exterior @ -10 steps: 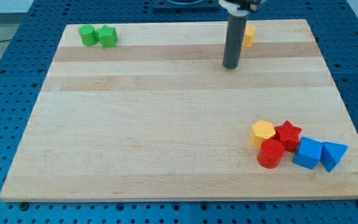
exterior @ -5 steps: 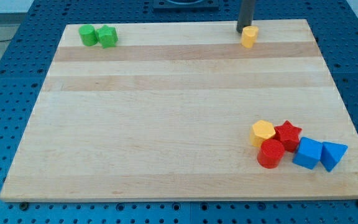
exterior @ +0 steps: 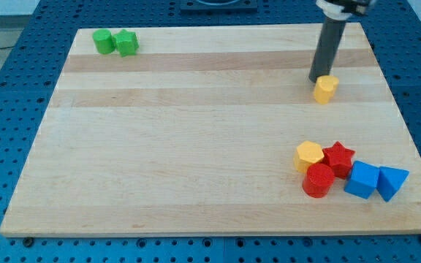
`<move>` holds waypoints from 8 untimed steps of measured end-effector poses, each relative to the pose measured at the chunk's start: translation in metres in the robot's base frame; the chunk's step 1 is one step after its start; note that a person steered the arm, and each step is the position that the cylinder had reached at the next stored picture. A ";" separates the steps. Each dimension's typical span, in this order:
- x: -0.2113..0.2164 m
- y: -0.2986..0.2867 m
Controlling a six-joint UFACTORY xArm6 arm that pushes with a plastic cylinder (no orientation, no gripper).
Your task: Put the yellow heart to the top side of the red star
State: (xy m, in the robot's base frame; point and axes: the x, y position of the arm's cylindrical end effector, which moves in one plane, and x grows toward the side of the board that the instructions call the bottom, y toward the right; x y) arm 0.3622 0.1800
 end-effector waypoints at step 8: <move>0.120 0.026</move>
